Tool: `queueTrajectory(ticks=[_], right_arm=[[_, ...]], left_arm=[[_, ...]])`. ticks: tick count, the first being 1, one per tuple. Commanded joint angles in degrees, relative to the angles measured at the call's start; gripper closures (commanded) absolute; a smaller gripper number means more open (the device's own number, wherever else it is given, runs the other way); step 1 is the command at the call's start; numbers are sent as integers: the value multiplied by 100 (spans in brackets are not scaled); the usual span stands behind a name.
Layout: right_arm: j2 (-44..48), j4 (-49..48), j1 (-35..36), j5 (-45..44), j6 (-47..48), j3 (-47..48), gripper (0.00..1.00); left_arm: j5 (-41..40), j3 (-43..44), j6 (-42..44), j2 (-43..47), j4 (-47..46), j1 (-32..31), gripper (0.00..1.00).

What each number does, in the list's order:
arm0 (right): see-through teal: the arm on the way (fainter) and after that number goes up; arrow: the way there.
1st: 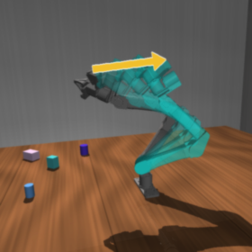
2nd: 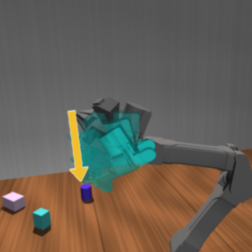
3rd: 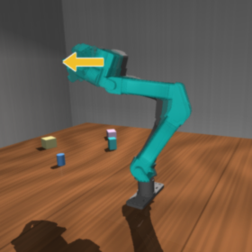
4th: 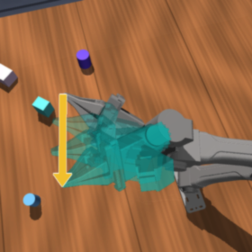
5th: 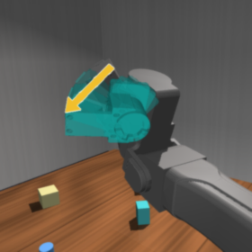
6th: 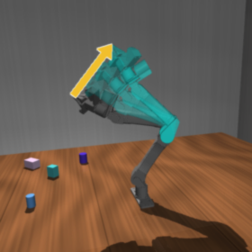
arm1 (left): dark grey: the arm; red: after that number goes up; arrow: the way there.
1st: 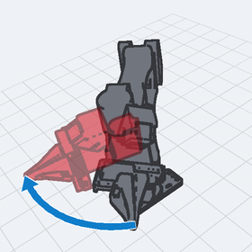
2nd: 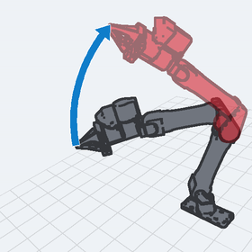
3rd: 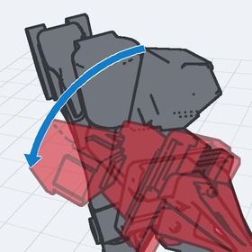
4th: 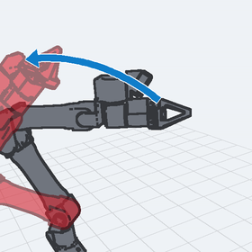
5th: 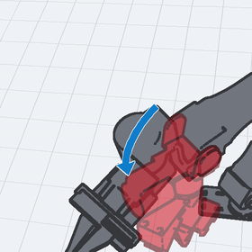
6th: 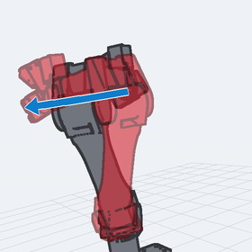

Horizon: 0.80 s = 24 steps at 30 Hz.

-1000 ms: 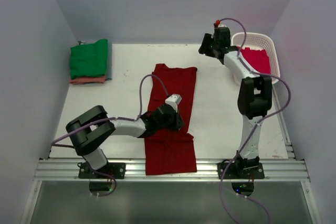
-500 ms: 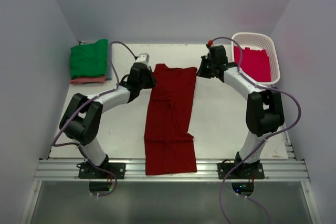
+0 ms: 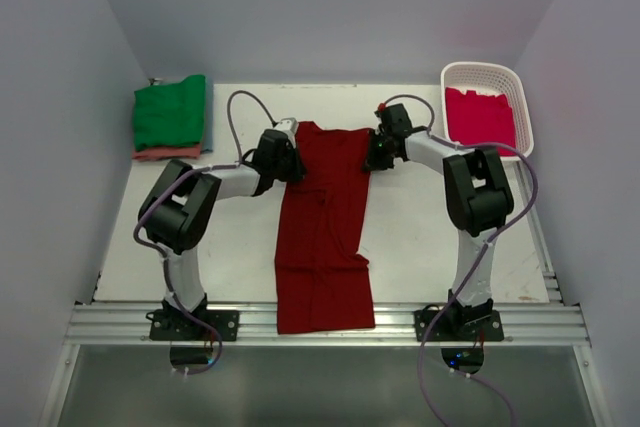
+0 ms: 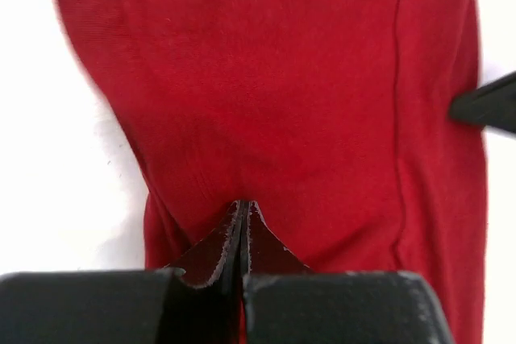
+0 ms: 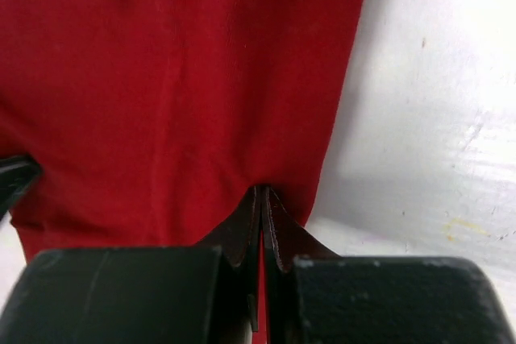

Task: Fold and stack the t-shirts
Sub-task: Fold the tshirt

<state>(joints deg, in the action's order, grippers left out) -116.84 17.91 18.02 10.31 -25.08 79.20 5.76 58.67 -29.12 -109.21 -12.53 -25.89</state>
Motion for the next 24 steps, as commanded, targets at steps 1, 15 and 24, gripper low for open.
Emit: queueTrajectory(ticks=[1, 15, 24], right_arm=[[-329, 353, 17, -99, -58, 499, 100], [-2289, 1951, -27, -1293, 223, 4037, 100], [-2863, 1603, -79, -1514, 512, 5239, 100]], left_arm=[[189, 423, 267, -372, -207, 49, 100], [443, 2007, 408, -1725, 366, 471, 100], [927, 2868, 425, -2140, 261, 857, 100]])
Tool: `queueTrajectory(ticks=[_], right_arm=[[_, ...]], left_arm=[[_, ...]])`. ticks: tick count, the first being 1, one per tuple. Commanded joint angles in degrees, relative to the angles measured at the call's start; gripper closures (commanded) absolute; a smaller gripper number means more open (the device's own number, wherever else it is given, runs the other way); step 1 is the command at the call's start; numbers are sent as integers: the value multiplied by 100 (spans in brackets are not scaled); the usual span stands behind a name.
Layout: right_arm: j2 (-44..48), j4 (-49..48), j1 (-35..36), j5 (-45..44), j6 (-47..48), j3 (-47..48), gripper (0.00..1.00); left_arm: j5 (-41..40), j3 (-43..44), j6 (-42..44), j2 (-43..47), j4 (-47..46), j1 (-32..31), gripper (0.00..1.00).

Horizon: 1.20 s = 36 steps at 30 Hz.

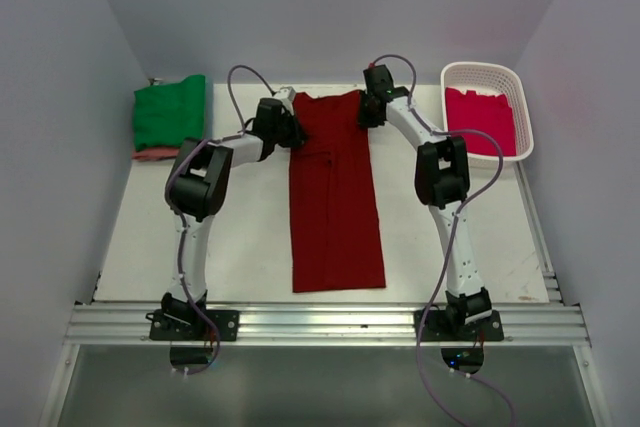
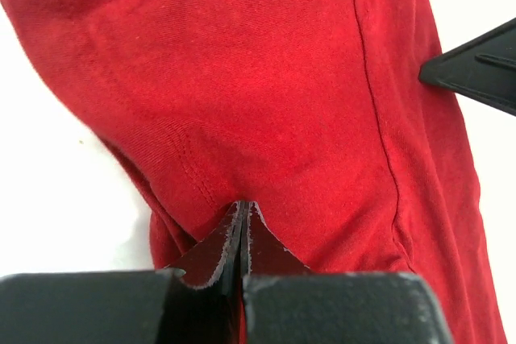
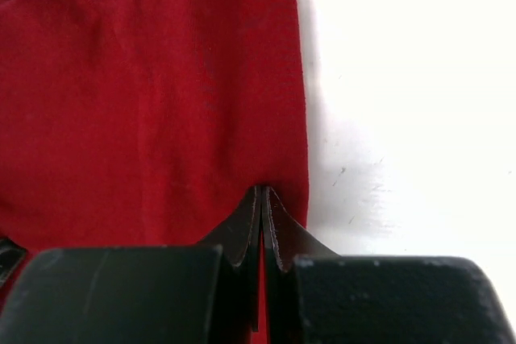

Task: Fold and stack the t-shirts
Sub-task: Fold the tshirt

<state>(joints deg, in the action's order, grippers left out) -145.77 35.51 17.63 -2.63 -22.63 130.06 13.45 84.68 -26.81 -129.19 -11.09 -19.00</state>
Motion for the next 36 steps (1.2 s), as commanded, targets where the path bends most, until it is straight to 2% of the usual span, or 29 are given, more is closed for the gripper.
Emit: queueTrajectory(ticks=[1, 2, 4, 5, 6, 7, 8, 9, 11, 13, 14, 18, 21, 27, 32, 36], right_arm=[[119, -323, -49, -159, 303, 12, 100], [441, -812, -49, -141, 338, -198, 100], [934, -1473, -40, -228, 382, -1207, 100], [1598, -2233, -49, -290, 382, -1646, 96], [1883, -2537, -49, -499, 382, -2425, 78], [2217, -2749, -49, -571, 382, -2728, 68], [2490, -2899, -40, -711, 409, -2984, 62], [3032, -3074, -31, -791, 487, -3421, 52], [3562, -3163, 12, -1072, 531, -4124, 48], [4380, -3129, 126, -1456, 576, -4610, 47], [4643, -3077, 153, -1468, 576, -4847, 47], [5479, -1926, 311, -1399, 190, -5928, 47], [6531, -1591, 653, -1276, -74, -7071, 47], [8203, -1020, 1304, -416, -636, -8821, 47], [9600, -581, 1340, 446, -1198, -9542, 46], [9779, -588, 1366, 1106, -1550, -9999, 46]], left_arm=[[253, 311, 193, -98, 81, 239, 100], [298, 294, 193, 50, -6, 274, 100], [385, 85, 185, 313, -173, 353, 100], [404, -56, 176, 515, -322, 371, 100], [404, -231, 176, 1013, -645, 380, 96], [308, -677, 176, 1323, -849, 389, 86], [246, -951, 132, 1639, -1060, 389, 63], [211, -1197, 106, 2277, -1453, 389, 56], [79, -1796, 1, 3105, -1554, 389, 43], [122, -2348, -61, 3556, -1476, 380, 39], [122, -2508, -140, 3932, -1109, 371, 39], [499, -3527, -185, 4752, -237, 258, 39], [544, -4894, -219, 5499, 151, -119, 39], [1000, -6839, -1018, 7116, 388, -1042, 38], [1370, -7597, -1774, 8617, 591, -1246, 34], [1870, -8028, -2170, 8989, 608, -1377, 33]])
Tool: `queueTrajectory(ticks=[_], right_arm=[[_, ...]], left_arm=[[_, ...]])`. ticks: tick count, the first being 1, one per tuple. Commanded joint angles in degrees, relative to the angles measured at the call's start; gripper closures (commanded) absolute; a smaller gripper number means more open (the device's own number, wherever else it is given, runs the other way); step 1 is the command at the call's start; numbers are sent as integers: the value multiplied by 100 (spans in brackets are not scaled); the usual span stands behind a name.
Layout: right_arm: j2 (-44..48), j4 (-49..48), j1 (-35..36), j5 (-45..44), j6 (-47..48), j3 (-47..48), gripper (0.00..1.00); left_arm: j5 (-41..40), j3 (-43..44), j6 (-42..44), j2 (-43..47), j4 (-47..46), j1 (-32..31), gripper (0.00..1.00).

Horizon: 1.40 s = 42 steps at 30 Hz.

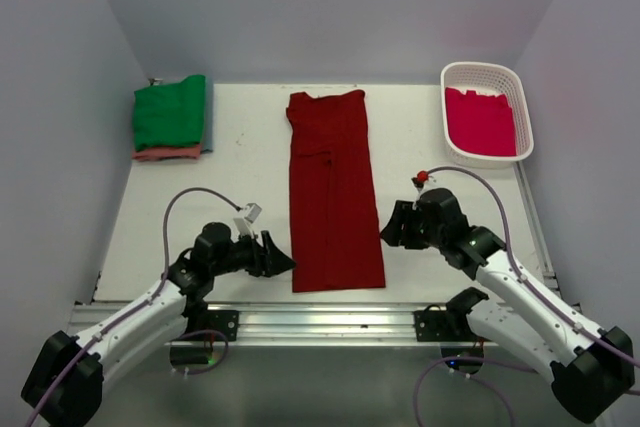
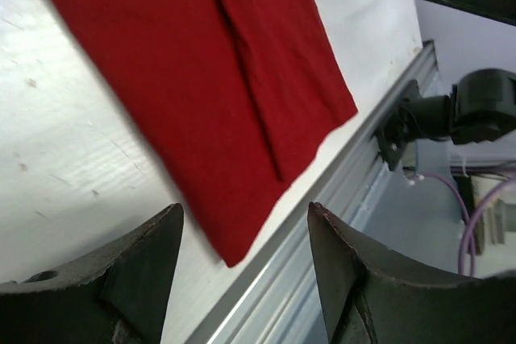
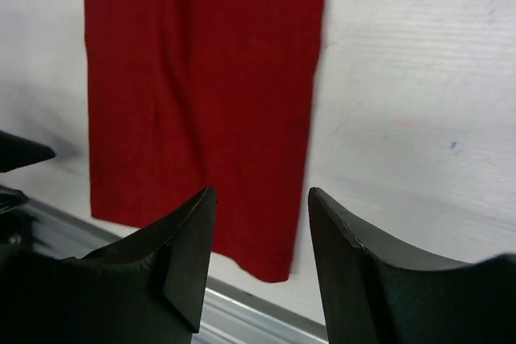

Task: Fold and stack the t-shirts
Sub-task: Fold the tshirt

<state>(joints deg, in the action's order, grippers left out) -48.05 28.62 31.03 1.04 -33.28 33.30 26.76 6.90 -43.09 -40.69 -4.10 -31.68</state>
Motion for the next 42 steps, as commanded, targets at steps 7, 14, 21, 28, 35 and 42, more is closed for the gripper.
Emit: queueTrajectory(ticks=[7, 14, 21, 28, 35, 42], right_arm=[[-55, 361, 114, 1162, -1031, -895, 47], [33, 593, 167, 1354, -1470, -1299, 50], [-11, 74, 307, 1487, -1902, -1888, 52], [-336, -287, 308, 1391, -1867, -1828, 53], [-345, -147, 316, 1285, -1752, -1704, 53], [-389, -252, 316, 1232, -1717, -1757, 57]], left_arm=[[234, -286, -1025, -657, -136, -926, 33], [-426, -180, -1210, -1380, -258, -1578, 33], [-1164, -13, -1211, -1600, 49, -1701, 34], [-2069, 400, -1158, -1768, 1259, -1745, 34], [-2491, 830, -1289, -1390, 2307, -1815, 32], [-2211, 375, -1298, -1661, 1240, -1833, 40]])
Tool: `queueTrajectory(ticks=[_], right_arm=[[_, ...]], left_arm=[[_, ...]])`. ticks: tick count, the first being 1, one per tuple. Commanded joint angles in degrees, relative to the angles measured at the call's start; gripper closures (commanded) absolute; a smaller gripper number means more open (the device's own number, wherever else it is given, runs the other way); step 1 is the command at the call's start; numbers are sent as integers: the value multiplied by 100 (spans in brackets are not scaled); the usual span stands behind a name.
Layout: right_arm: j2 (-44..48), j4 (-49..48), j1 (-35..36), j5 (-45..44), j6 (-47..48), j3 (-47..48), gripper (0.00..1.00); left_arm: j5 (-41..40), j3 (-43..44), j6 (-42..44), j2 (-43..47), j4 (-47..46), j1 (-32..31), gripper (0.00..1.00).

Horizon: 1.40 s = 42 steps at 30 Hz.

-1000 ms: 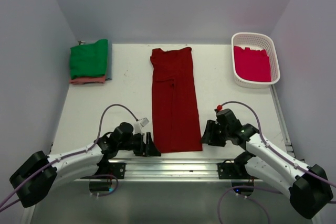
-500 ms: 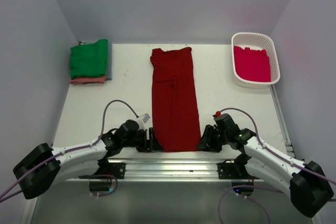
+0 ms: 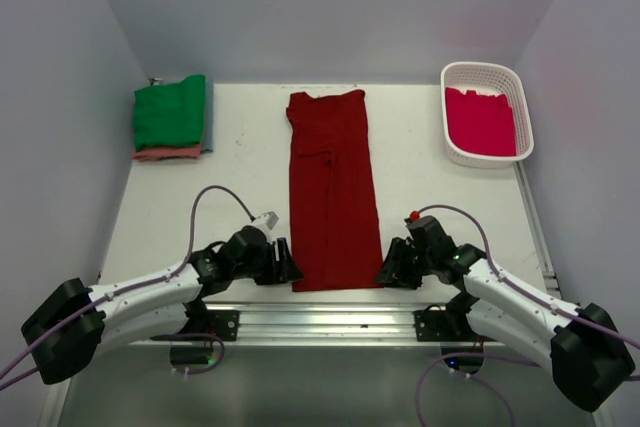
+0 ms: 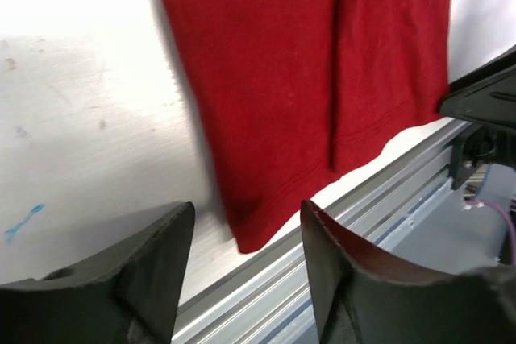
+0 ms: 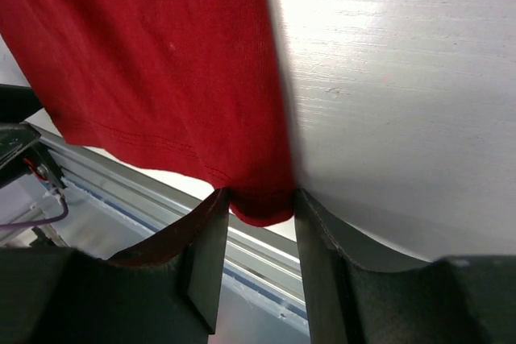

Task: Fold and stack the t-shirts
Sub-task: Fold the tshirt

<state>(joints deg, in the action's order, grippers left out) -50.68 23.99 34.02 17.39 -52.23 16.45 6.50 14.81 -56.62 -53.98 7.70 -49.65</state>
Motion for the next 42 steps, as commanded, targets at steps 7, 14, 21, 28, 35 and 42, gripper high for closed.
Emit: queueTrajectory(ticks=[7, 14, 21, 28, 35, 42], right_arm=[[-153, 19, 17, -473, 196, -177, 78], [171, 167, 17, -499, 257, -203, 100], [884, 598, 26, -543, 450, 183, 100], [340, 459, 26, -807, 1038, 999, 100], [-487, -114, 17, -912, 1293, 1448, 100], [-821, -175, 26, -1395, 1645, 2054, 100]], left_arm=[[-96, -716, 46, -1342, -1253, -124, 46], [53, -804, 55, -1564, -1580, -220, 100], [-35, -620, 2, -117, -877, -353, 100], [-711, -49, 265, 502, -366, -361, 100], [-1439, 391, 529, -33, -917, -353, 100], [-1986, 760, 1020, -464, -1499, -168, 100]])
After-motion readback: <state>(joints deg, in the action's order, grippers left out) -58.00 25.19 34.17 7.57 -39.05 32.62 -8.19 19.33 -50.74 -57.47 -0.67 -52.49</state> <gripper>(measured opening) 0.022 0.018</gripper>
